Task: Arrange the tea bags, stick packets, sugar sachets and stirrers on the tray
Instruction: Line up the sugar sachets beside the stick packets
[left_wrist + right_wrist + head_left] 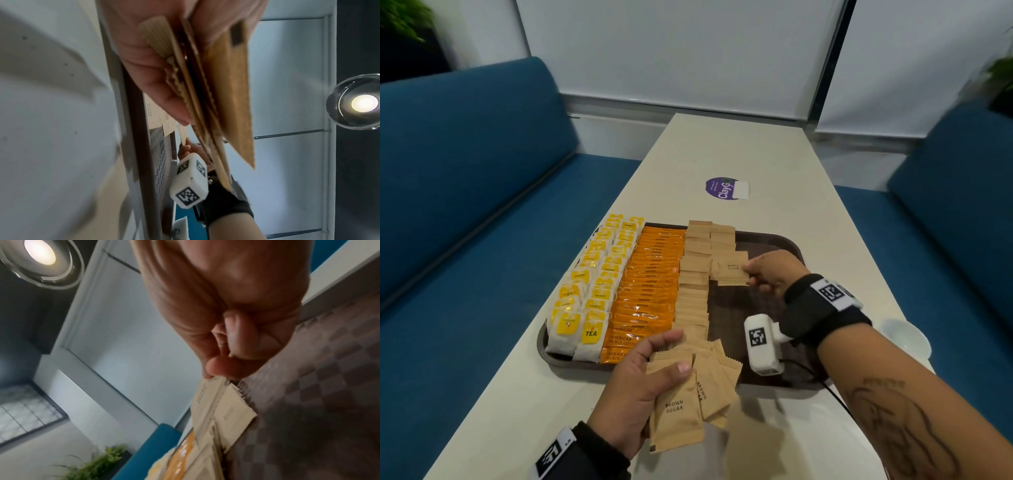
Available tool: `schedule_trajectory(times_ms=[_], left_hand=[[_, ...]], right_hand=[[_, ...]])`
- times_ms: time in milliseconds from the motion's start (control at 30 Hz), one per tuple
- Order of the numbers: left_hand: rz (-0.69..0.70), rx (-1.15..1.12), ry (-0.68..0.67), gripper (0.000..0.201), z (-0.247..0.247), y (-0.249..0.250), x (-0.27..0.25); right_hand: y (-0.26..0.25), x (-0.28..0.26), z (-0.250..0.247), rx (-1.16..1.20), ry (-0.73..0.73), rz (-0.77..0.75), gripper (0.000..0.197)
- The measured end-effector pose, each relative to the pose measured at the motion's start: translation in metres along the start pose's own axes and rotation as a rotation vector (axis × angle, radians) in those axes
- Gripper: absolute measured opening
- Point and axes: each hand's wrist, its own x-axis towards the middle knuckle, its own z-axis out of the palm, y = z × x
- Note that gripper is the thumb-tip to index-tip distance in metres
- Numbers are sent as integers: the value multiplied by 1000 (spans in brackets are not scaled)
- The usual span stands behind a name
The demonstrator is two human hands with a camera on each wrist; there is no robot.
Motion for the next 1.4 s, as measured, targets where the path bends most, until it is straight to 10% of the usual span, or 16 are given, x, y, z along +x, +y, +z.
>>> schedule_trajectory(times_ms=[633, 933, 1400], left_hand=[[7, -12, 6, 52, -10, 3, 13], [51, 2, 22, 48, 1, 3, 4], [89, -108, 113, 41, 18, -17, -10]], right_hand=[[-14, 50, 25, -314, -5, 165, 23], [4, -52, -8, -206, -202, -315, 19], [87, -139, 15, 31, -383, -195, 46]])
